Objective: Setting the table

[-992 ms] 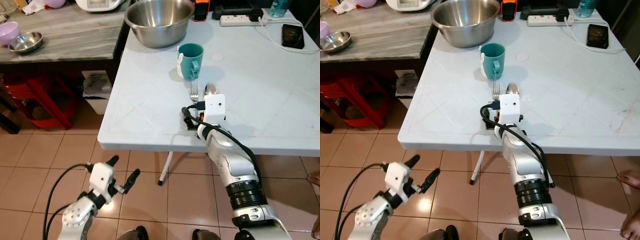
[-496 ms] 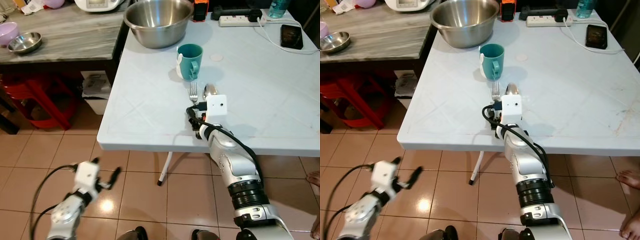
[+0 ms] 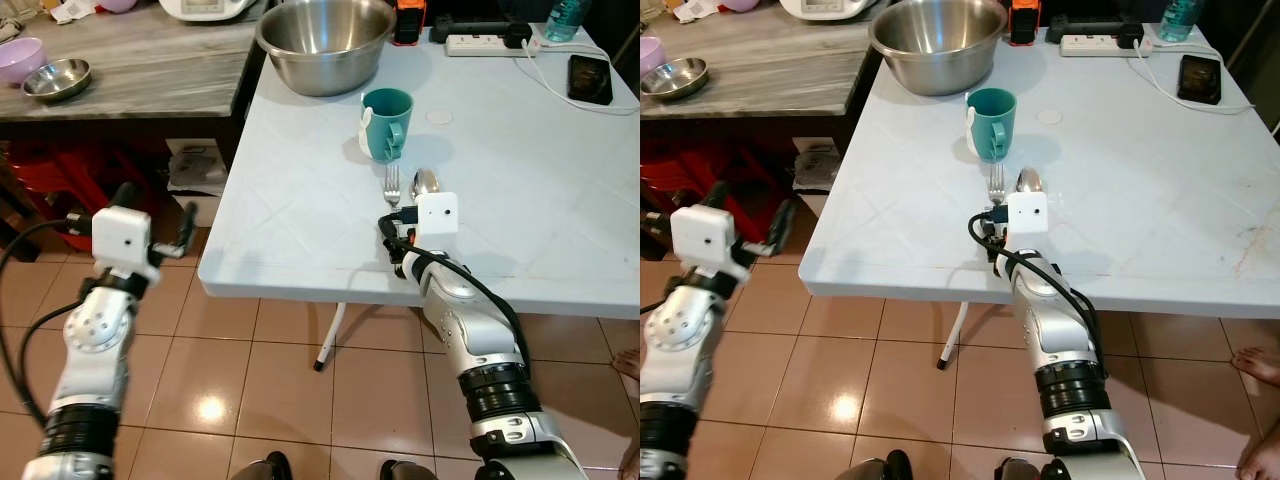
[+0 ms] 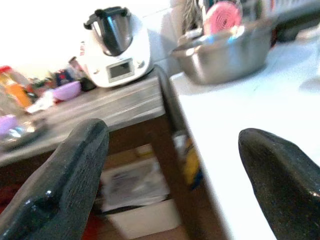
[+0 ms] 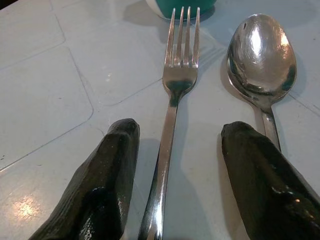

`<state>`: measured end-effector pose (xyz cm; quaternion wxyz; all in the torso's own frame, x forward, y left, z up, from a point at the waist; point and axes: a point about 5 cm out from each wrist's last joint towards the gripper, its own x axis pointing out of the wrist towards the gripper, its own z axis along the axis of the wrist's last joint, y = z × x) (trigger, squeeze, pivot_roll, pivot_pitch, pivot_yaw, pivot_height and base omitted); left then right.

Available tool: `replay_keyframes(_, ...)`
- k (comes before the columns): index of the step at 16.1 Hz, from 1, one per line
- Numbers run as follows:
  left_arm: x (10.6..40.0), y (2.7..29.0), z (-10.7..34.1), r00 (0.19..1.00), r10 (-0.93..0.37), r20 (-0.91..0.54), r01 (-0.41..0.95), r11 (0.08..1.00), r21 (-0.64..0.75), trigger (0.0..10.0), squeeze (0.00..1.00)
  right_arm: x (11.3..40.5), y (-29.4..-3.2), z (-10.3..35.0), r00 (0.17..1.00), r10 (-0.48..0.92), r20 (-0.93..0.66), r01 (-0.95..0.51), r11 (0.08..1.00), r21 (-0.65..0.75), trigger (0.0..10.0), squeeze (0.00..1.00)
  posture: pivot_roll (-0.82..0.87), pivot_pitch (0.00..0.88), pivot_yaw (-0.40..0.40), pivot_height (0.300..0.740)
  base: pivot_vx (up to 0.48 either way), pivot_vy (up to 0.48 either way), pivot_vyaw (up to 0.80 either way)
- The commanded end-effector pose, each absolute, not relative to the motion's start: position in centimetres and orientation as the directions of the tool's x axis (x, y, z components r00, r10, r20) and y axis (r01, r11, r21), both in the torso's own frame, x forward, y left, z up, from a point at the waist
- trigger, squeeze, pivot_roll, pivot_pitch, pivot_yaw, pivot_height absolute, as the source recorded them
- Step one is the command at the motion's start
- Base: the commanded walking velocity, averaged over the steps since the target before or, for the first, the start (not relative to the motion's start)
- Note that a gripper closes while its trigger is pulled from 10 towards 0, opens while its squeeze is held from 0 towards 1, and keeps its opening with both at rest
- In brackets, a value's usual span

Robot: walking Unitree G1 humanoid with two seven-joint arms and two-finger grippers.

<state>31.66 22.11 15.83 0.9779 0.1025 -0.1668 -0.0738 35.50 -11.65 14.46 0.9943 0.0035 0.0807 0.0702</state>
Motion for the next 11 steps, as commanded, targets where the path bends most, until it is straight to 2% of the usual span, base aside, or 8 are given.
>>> replay_keyframes(1,31.3,21.0,15.6,0.922,-0.255,0.291,0.195,0.956,0.220,10.0,0.00,34.9,-11.5,12.3,0.956,0.151,-0.252,-0.149,0.989,0.025,10.0,0.00,-0.09,0.174,0.086,0.740,0.000,0.000,0.00)
replay_keyframes(4,30.3,18.7,16.0,0.894,-0.368,0.257,0.334,0.928,0.165,10.0,0.00,34.8,-11.6,12.2,0.956,0.145,-0.253,-0.145,0.989,0.020,10.0,0.00,-0.09,0.172,0.087,0.740,0.000,0.000,0.00)
replay_keyframes(6,29.5,17.1,15.6,0.845,-0.491,0.213,0.466,0.871,0.158,10.0,0.00,34.9,-11.6,12.3,0.957,0.145,-0.250,-0.145,0.989,0.017,10.0,0.00,-0.10,0.171,0.088,0.740,0.000,0.000,0.00)
replay_keyframes(9,28.5,16.6,14.7,0.794,-0.594,0.129,0.572,0.802,0.171,10.0,0.00,35.0,-11.6,12.4,0.959,0.144,-0.243,-0.146,0.989,0.010,10.0,0.00,-0.10,0.170,0.089,0.740,0.000,0.000,0.00)
replay_keyframes(11,28.3,16.5,14.5,0.781,-0.616,0.105,0.594,0.784,0.181,10.0,0.00,35.3,-11.4,12.8,0.961,0.151,-0.232,-0.155,0.988,0.004,10.0,0.00,-0.10,0.171,0.093,0.740,0.000,0.000,0.00)
